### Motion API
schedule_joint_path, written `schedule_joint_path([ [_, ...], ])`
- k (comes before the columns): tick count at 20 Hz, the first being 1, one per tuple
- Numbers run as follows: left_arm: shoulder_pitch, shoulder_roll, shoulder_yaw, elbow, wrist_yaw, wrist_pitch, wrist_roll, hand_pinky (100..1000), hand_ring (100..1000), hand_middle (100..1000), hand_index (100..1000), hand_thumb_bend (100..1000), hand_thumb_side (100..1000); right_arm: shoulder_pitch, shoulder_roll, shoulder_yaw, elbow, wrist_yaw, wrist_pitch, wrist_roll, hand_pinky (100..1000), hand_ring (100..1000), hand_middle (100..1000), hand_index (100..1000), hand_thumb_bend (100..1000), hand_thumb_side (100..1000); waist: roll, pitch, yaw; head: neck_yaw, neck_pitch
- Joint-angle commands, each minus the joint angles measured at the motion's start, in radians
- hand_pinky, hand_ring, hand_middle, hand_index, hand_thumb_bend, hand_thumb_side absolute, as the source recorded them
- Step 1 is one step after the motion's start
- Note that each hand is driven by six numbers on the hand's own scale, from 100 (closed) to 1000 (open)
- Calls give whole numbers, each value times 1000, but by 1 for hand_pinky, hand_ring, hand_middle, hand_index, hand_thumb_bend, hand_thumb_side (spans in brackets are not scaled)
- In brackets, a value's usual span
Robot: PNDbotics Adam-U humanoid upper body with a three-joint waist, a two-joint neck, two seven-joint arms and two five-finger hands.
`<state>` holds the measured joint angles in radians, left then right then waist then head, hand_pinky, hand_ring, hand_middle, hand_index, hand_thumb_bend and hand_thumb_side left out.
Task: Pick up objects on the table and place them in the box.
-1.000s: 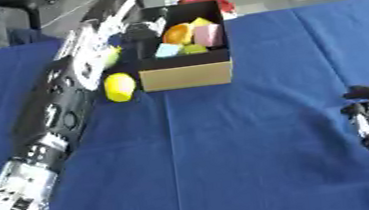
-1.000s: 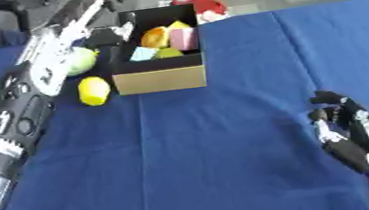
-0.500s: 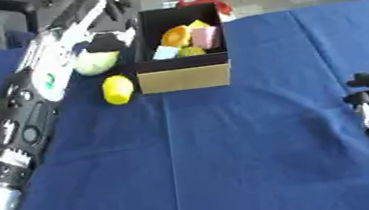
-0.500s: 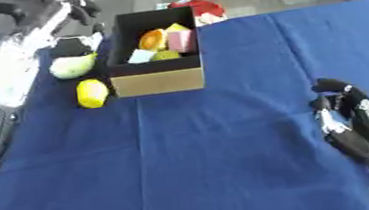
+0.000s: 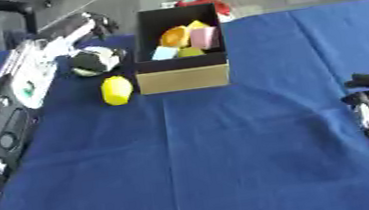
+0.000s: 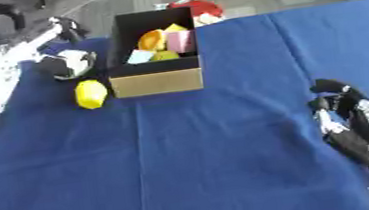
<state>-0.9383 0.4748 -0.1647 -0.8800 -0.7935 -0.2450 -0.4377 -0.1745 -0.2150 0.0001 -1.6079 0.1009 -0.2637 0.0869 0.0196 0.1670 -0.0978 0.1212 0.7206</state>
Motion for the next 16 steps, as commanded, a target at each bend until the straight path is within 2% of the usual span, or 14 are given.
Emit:
schedule_joint_path([
  [1,-35,10,9,40,-53,-22,-55,808,721,730,861,323,376,-6,-13,-5,-24,-6,0,-2,753,659,732,836,100,348,-8,-14,-2,1,-9],
  [2,-37,7,18,43,-71,-30,-72,808,721,730,861,323,376,-6,-13,-5,-24,-6,0,-2,753,659,732,836,100,348,-8,-14,-1,1,-9],
  [3,-37,4,21,47,-88,-39,-89,817,733,739,869,378,360,-6,-13,-5,-24,-6,0,-2,753,659,732,836,100,348,-8,-14,-1,1,-9],
  [5,-37,-1,26,53,-122,-59,-124,821,737,742,872,399,327,-6,-13,-5,-24,-6,0,-3,753,659,732,836,100,348,-8,-14,-1,1,-9],
  [12,-35,-25,44,39,-180,-94,-229,812,714,716,852,435,227,-6,-10,-5,-23,-5,0,-1,753,659,732,836,100,348,-10,-16,-1,-1,-13],
  [16,-33,-30,44,29,-183,-102,-219,727,571,541,699,317,222,-7,-9,-4,-21,-4,0,-1,753,659,732,836,100,346,-11,-15,-2,-1,-13],
])
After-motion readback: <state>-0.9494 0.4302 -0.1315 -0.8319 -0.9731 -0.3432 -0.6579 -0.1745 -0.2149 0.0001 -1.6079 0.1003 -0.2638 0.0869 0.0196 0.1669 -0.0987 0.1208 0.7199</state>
